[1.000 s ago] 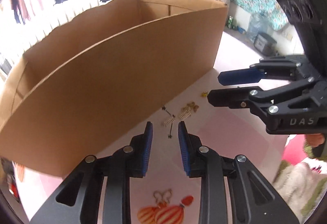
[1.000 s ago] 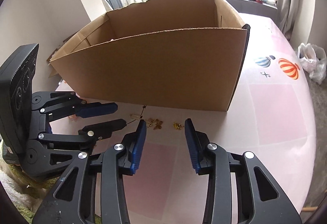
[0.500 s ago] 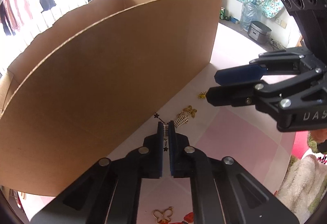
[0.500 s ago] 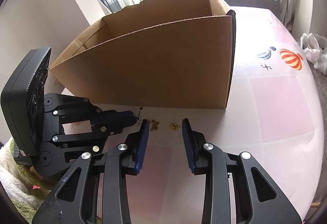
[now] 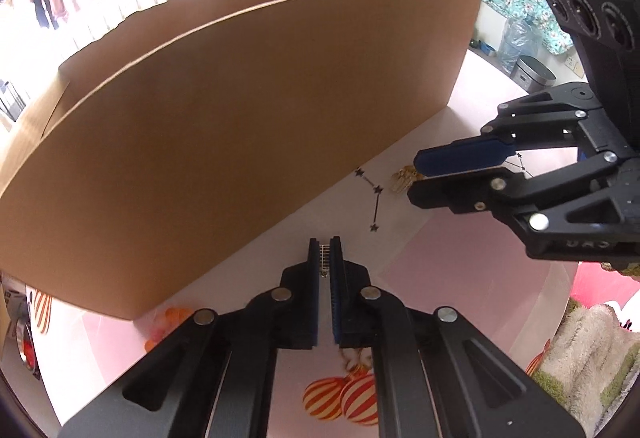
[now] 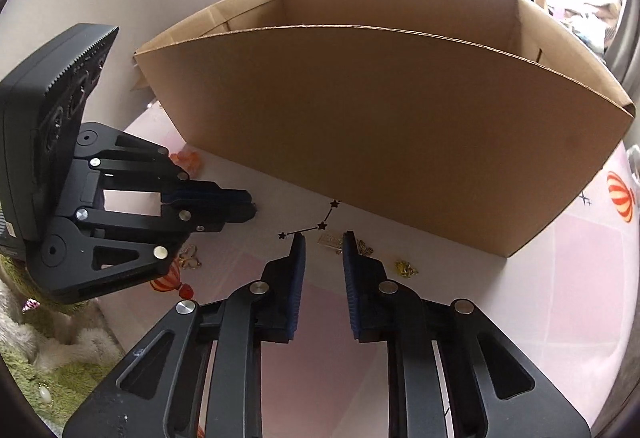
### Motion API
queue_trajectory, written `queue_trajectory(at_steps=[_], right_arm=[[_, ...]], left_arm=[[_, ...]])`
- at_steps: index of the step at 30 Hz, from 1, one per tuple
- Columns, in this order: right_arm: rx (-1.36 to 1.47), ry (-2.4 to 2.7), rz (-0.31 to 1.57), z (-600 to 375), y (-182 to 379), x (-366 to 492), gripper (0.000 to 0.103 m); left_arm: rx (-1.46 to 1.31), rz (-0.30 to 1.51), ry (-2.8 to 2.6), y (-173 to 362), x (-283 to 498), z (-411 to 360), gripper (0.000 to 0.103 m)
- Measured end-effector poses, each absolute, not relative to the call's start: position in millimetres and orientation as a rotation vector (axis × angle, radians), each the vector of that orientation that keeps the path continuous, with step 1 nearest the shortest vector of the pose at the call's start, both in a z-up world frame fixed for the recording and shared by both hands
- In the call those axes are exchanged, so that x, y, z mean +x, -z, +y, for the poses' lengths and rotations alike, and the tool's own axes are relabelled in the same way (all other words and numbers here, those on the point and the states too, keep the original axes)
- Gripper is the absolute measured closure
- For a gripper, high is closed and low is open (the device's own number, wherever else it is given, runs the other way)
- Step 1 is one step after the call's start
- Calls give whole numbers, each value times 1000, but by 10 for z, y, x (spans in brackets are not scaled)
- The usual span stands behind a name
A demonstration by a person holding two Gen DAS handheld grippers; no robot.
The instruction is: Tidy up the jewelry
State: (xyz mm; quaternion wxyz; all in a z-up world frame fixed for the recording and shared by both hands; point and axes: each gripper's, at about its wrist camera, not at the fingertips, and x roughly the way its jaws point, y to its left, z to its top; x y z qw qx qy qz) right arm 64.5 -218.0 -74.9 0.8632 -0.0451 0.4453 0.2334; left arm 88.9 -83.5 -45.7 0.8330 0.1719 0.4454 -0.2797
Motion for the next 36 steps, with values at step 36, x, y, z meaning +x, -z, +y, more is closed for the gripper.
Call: queue_trajectory(at_steps=[36], right_arm=[[-158, -448, 908, -1916, 488, 593, 95]], left_arm=[[239, 861, 605, 450, 666, -197, 99]])
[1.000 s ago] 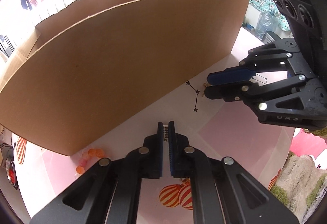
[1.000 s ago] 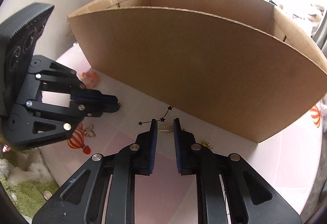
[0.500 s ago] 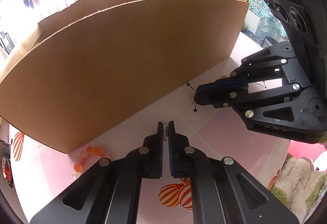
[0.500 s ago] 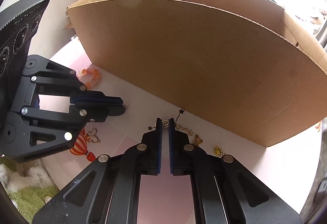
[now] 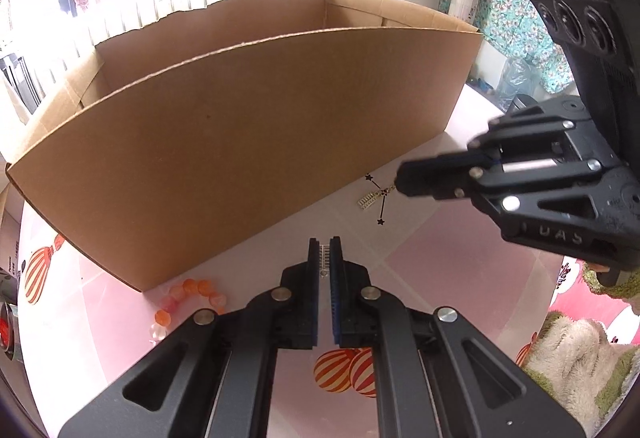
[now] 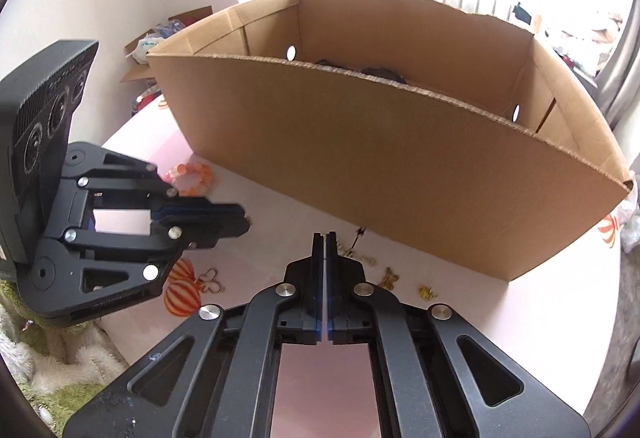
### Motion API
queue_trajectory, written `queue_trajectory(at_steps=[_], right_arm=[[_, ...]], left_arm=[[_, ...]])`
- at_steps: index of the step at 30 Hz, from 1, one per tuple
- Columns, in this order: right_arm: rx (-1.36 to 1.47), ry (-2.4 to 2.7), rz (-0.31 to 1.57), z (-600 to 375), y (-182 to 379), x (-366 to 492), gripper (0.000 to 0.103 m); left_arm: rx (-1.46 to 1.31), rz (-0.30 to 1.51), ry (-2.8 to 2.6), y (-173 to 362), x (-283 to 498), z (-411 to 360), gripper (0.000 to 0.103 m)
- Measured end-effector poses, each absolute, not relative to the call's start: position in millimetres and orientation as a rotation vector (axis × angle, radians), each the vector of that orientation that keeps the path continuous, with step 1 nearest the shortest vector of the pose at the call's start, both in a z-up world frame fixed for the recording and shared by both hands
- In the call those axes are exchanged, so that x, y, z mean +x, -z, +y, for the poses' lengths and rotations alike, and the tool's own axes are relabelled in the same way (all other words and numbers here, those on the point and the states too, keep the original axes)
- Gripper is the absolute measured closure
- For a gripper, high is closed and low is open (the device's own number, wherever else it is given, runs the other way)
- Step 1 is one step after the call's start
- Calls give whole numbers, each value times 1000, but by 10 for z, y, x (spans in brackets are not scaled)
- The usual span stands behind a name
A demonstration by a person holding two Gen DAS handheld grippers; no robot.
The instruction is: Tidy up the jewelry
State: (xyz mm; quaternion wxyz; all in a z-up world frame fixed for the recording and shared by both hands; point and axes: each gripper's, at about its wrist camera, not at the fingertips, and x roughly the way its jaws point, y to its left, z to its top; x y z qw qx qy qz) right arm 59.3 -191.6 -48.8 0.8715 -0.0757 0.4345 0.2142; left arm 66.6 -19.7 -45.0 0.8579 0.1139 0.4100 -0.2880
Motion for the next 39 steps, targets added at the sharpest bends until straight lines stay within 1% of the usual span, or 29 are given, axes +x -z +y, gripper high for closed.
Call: queue_trajectory(at_steps=[1, 2, 7, 9, 10, 11, 15, 16, 19, 25, 28, 34, 37, 39], right_arm=[[-168, -471, 918, -1909, 501, 623, 82], [-188, -474, 917, -1887, 515, 658, 76], [-293, -505, 956, -1784, 614, 768, 76], [-296, -530, 975, -1802, 642, 821, 80], [-291, -543, 986, -1815, 635, 837, 88], [-293, -551, 995, -1830, 631, 842, 99], [-291, -565, 1008, -1875, 622, 840, 100], [-280, -564, 1008, -1889, 616, 838, 103], [-236, -558, 1006, -1965, 587, 872, 103], [-177, -541, 956, -2075, 437, 752, 103], [-158, -540, 906, -2144, 304, 675, 103], [-119, -579, 744, -2335, -314, 432, 103], [-100, -605, 650, -2306, -638, 489, 103], [-100, -609, 599, -2247, -802, 609, 103]], left_arm=[[239, 862, 606, 454, 657, -187, 99], [241, 862, 607, 462, 650, -173, 99], [248, 858, 606, 380, 596, -152, 99], [242, 858, 604, 389, 590, -124, 99], [238, 857, 604, 380, 583, -112, 99], [231, 857, 604, 374, 577, -93, 99], [222, 855, 603, 364, 553, -59, 99], [218, 854, 602, 362, 558, -52, 99], [210, 844, 596, 329, 557, -13, 99], [203, 808, 585, 207, 452, 51, 99], [193, 775, 591, 62, 346, 66, 99], [113, 655, 640, -481, 162, 181, 99], [115, 576, 640, -783, 166, 207, 99], [106, 554, 639, -929, 254, 200, 99]])
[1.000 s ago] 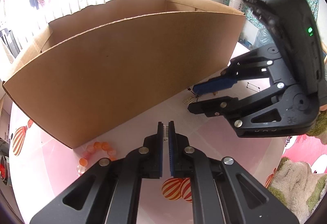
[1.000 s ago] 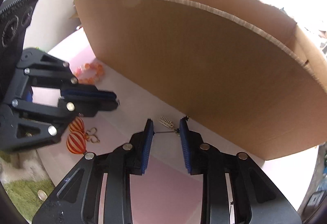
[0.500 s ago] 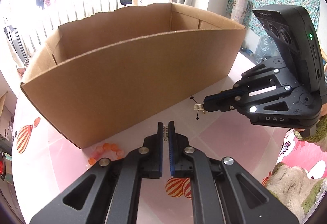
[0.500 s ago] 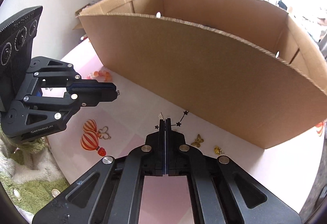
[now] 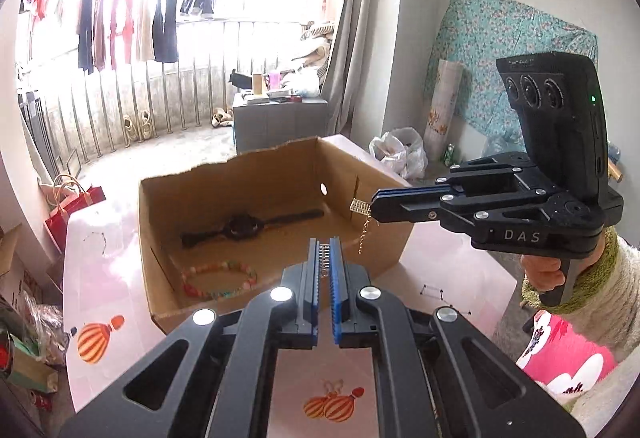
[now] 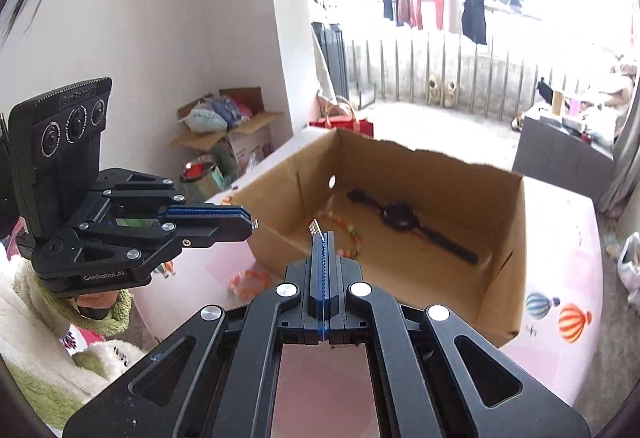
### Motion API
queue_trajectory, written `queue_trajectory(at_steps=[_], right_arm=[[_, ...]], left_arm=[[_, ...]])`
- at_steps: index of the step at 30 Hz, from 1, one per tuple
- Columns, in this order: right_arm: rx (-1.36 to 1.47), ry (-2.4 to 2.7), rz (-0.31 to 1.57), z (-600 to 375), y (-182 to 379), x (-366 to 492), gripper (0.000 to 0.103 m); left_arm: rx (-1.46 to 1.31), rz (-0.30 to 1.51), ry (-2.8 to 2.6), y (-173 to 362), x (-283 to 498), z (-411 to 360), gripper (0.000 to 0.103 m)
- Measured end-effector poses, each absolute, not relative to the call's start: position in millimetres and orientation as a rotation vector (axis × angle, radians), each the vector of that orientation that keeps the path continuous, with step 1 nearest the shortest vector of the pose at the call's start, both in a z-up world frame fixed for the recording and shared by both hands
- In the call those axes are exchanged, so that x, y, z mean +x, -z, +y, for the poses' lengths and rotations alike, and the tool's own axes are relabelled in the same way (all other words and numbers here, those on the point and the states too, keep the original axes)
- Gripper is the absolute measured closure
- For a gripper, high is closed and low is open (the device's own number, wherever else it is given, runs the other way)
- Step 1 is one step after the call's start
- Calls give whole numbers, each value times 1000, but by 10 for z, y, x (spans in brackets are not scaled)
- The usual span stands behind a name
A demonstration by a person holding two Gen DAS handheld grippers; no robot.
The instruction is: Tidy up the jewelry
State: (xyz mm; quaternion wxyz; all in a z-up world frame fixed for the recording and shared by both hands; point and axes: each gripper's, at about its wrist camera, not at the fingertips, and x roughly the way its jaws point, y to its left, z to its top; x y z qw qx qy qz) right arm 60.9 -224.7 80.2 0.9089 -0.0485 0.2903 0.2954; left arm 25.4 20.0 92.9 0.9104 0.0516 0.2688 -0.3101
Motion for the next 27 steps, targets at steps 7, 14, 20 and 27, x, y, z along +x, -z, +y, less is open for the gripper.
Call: queue_trajectory(at_steps=[7, 14, 20, 27], right_arm=[[-76, -562, 638, -2240, -891, 1263, 103], [-39, -499, 768, -2386, -368, 1723, 100], [5, -488, 762, -2540, -324, 1738, 98], [45, -461, 666, -2656, -628, 1251, 73]], left_arm=[[20, 704, 654, -943, 1030, 98, 99], [-45, 878, 628, -679, 1661, -61, 98], [-83, 921, 597, -656, 1810, -36, 69], [-55, 832, 541, -851, 1507, 127, 59]])
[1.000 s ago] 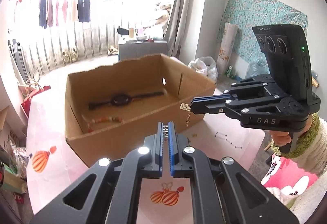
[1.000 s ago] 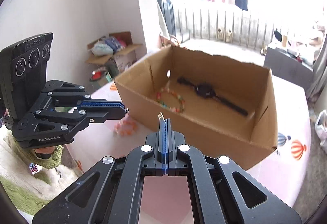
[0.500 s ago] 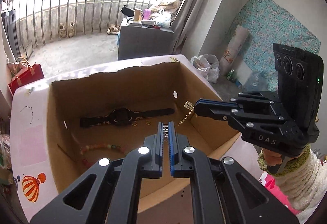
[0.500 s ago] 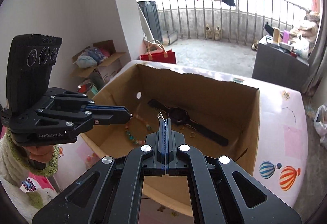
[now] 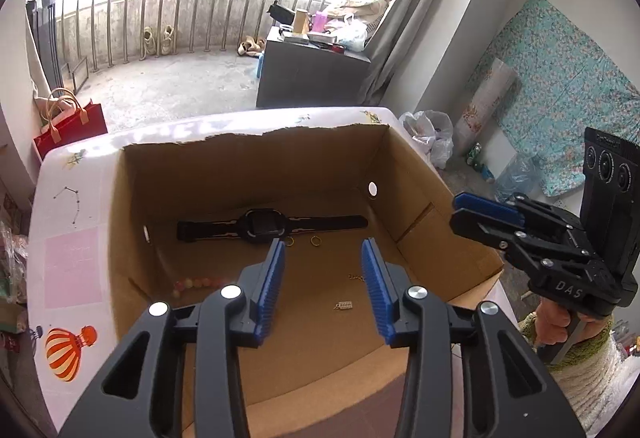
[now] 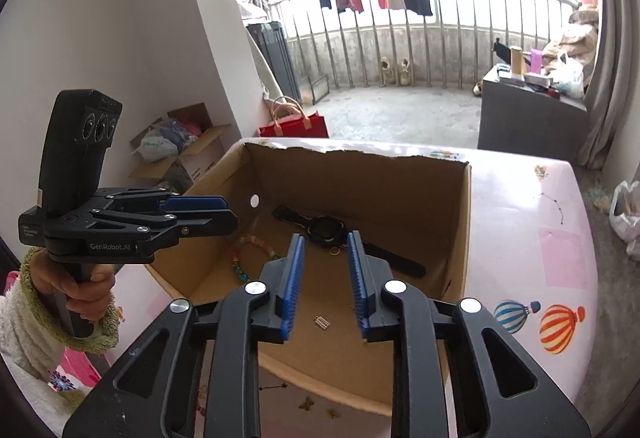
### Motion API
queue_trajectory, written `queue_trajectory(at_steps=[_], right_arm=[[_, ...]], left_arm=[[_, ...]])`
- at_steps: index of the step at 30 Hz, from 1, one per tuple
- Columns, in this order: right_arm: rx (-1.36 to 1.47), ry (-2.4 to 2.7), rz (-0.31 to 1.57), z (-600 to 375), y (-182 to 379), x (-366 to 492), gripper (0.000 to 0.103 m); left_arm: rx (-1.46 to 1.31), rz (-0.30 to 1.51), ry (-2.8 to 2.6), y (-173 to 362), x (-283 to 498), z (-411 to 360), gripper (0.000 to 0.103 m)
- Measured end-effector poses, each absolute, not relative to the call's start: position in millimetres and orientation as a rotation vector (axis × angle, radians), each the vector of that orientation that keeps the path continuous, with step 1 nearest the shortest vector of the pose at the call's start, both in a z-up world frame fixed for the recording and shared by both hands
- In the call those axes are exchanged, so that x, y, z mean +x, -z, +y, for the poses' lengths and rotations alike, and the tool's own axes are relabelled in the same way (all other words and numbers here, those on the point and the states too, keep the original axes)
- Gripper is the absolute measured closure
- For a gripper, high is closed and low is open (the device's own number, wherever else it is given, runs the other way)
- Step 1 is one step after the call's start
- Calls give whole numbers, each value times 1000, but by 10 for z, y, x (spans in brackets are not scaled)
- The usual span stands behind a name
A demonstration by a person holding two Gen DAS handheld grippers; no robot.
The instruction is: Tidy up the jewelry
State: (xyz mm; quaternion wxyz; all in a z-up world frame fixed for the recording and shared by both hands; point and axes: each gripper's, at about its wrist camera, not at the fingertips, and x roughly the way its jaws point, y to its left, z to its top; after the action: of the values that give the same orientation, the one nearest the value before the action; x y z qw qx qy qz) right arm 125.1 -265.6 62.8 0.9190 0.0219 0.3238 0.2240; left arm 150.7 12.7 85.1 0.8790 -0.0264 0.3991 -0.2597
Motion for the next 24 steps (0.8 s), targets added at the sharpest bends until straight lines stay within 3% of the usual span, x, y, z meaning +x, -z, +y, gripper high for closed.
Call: queue_trajectory(at_steps=[5, 13, 18, 24], right_arm=[[91, -465, 587, -2686, -771, 576, 56], [214, -491, 759, -2482, -230, 111, 55], [234, -436, 866, -2285, 142, 153, 56], [220, -403, 896, -2172, 308, 207, 56]], left_arm=[[-21, 768, 516, -969, 883, 396, 48], [-3, 831, 543, -526, 30, 489, 41], [-15, 942, 501, 50, 3, 306, 42], [8, 936, 487, 284, 41, 90, 45]])
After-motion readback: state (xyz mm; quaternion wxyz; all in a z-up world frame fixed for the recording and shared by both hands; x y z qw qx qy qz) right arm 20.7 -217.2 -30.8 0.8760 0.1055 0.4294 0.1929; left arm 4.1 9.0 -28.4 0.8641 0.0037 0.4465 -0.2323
